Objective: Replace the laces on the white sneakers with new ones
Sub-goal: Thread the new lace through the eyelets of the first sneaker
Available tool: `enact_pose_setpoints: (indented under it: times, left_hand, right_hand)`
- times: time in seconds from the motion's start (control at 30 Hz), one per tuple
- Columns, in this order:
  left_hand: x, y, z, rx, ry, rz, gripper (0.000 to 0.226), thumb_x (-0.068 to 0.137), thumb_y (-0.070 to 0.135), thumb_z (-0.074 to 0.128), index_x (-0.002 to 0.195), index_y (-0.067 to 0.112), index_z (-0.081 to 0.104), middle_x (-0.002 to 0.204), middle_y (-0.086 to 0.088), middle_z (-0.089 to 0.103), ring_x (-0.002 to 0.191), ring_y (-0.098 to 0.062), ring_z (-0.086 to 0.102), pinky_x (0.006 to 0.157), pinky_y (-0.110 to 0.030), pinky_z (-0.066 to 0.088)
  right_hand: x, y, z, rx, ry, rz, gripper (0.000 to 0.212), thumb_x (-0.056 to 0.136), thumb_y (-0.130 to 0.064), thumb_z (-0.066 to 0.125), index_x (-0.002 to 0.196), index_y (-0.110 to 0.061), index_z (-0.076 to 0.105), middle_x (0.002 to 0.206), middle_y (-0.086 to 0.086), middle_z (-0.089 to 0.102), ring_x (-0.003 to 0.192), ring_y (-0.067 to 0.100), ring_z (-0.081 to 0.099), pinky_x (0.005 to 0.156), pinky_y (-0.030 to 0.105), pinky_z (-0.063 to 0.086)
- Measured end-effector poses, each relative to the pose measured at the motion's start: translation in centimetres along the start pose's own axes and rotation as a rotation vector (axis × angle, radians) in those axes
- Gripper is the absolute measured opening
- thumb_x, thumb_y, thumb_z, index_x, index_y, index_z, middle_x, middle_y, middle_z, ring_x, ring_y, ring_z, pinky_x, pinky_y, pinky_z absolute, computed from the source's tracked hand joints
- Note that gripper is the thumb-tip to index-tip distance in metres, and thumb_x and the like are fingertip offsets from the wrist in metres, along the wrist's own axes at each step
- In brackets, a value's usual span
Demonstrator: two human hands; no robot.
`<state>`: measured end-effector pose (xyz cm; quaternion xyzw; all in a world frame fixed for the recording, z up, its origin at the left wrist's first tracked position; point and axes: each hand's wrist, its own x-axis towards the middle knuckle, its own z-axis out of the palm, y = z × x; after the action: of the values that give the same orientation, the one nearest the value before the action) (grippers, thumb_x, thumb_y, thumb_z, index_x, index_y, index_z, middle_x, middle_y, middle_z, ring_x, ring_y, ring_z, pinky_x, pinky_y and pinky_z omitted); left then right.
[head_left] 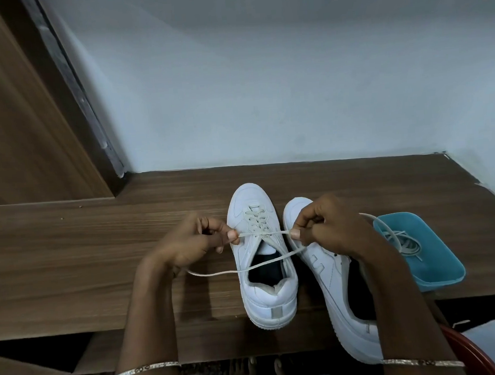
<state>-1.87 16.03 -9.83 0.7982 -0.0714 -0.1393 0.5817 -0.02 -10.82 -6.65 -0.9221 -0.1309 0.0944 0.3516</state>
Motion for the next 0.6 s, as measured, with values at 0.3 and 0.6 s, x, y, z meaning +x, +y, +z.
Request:
enact_pose_setpoints:
  times: [0.3, 0.6]
  left_hand:
    - [1.2, 1.8, 3.2, -0.501, 0.031, 0.112, 0.022, 0.092, 0.030, 0.065, 0.082, 0.011, 0.070, 0.085, 0.000, 0.067, 0.065, -0.004, 0.050, 0.045, -0.015, 0.032]
    - [2.0, 1.8, 4.2, -0.769, 0.073, -0.009, 0.022, 0.088, 0.026, 0.059, 0.085, 0.006, 0.068, 0.074, -0.002, 0.064, 0.047, -0.004, 0.039, 0.034, -0.012, 0.029]
  right_hand:
    - [-0.3, -1.7, 0.8, 0.561, 0.023, -0.045, 0.032, 0.096, -0.036, 0.061, 0.083, -0.009, 0.073, 0.077, -0.005, 0.070, 0.078, 0.004, 0.062, 0.076, 0.029, 0.046]
    - [0.6, -4.2, 3.9, 1.352, 0.171, 0.277, 0.025, 0.100, -0.019, 0.057, 0.085, -0.001, 0.067, 0.083, 0.014, 0.074, 0.072, 0.023, 0.073, 0.064, 0.028, 0.060]
